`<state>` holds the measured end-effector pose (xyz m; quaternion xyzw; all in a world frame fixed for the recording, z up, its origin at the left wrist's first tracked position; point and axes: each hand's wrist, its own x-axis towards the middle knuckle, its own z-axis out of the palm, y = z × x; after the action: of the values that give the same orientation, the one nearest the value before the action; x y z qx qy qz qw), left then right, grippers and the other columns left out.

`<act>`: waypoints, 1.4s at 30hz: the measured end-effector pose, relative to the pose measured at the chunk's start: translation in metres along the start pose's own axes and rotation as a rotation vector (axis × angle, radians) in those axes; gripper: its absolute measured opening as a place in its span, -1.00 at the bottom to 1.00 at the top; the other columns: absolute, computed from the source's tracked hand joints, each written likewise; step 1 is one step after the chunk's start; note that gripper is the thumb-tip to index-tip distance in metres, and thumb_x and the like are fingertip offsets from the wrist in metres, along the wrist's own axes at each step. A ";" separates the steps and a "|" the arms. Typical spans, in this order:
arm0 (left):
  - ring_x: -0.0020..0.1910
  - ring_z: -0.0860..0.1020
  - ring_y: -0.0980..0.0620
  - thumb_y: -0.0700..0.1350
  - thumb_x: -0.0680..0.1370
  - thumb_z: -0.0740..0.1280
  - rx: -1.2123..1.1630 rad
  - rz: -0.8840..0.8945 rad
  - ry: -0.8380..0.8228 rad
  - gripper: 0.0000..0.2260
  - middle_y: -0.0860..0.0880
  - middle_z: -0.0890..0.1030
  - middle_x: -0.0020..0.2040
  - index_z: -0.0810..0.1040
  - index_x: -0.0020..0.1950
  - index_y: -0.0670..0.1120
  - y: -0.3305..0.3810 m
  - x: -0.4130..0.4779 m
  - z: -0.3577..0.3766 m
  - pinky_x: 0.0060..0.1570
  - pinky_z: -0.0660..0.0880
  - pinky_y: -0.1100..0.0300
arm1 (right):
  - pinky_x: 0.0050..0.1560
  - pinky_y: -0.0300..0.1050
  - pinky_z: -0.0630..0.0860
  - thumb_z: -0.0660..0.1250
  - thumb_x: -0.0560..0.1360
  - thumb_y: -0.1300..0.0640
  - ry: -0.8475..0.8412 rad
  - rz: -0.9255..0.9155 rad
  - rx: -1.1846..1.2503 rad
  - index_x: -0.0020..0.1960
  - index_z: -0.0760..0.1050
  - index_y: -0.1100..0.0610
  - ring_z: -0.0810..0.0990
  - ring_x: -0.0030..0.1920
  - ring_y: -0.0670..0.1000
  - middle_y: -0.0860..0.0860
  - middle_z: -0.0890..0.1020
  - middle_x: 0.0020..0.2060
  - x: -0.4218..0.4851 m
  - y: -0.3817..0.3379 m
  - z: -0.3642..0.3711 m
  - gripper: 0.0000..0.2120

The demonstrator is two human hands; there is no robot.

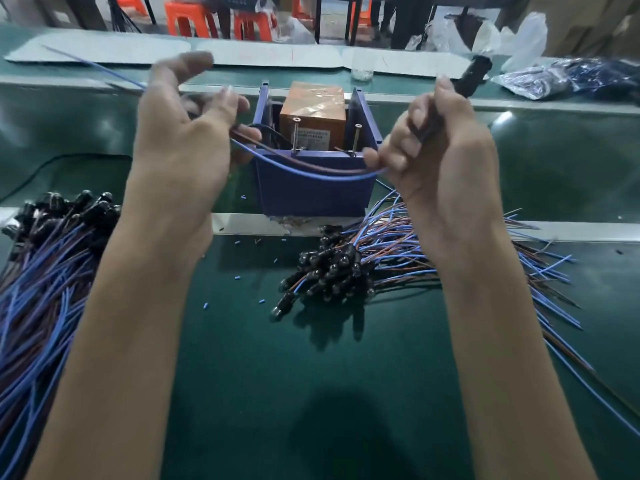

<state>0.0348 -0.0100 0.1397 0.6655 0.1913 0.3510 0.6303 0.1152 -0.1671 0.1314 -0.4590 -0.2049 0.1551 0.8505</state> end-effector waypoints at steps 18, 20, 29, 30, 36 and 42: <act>-0.37 0.52 0.14 -0.38 0.62 0.14 0.427 0.028 -0.892 -0.73 0.05 0.56 -0.21 0.46 -0.17 -0.08 -0.024 -0.020 0.021 -0.26 0.47 0.35 | -0.53 -0.44 0.25 0.34 0.54 0.06 -0.029 0.200 -0.618 -0.12 0.66 0.12 0.39 -0.46 -0.18 -0.07 0.60 -0.37 0.002 0.017 -0.011 -0.82; -0.33 0.54 0.10 -0.37 0.62 0.16 0.439 0.039 -0.925 -0.74 0.04 0.57 -0.20 0.48 -0.17 -0.09 -0.025 -0.020 0.021 -0.21 0.50 0.29 | -0.57 -0.47 0.28 0.33 0.54 0.14 -0.098 0.210 -0.562 -0.11 0.64 0.21 0.44 -0.54 -0.18 -0.05 0.58 -0.48 -0.001 0.018 -0.009 -0.83; -0.31 0.53 0.15 -0.38 0.59 0.22 0.447 0.064 -0.965 -0.78 0.10 0.60 -0.24 0.53 -0.15 -0.12 -0.028 -0.016 0.017 -0.22 0.46 0.36 | -0.59 -0.43 0.31 0.38 0.50 0.20 -0.008 0.227 -0.424 -0.14 0.62 0.19 0.39 -0.53 -0.20 0.05 0.64 -0.29 0.002 0.019 -0.008 -0.92; -0.32 0.52 0.16 -0.38 0.58 0.22 0.464 0.066 -0.979 -0.78 0.10 0.60 -0.23 0.54 -0.14 -0.11 -0.028 -0.017 0.017 -0.23 0.45 0.37 | -0.59 -0.43 0.31 0.38 0.50 0.20 -0.012 0.231 -0.416 -0.11 0.62 0.20 0.39 -0.53 -0.20 0.06 0.64 -0.28 0.001 0.020 -0.007 -0.92; -0.29 0.54 0.13 -0.33 0.59 0.25 0.484 0.043 -1.034 -0.83 0.02 0.63 -0.15 0.54 -0.10 -0.10 -0.029 -0.018 0.017 -0.20 0.48 0.32 | -0.46 -0.30 0.49 0.37 0.51 0.21 -0.049 0.217 -0.441 -0.20 0.60 0.17 0.43 -0.38 -0.06 0.01 0.68 -0.33 0.002 0.025 -0.006 -0.88; -0.17 0.60 0.11 -0.35 0.59 0.20 0.273 0.024 -0.942 -0.83 -0.10 0.59 -0.08 0.45 -0.01 -0.09 -0.027 -0.014 0.011 -0.12 0.51 0.33 | -0.63 -0.43 0.22 0.30 0.55 0.26 0.067 0.175 -0.379 -0.19 0.56 0.14 0.29 -0.58 -0.19 -0.07 0.59 -0.44 0.005 0.023 -0.008 -0.85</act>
<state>0.0383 -0.0243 0.1112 0.8306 -0.0779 -0.0090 0.5513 0.1217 -0.1587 0.1094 -0.6316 -0.1613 0.1719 0.7386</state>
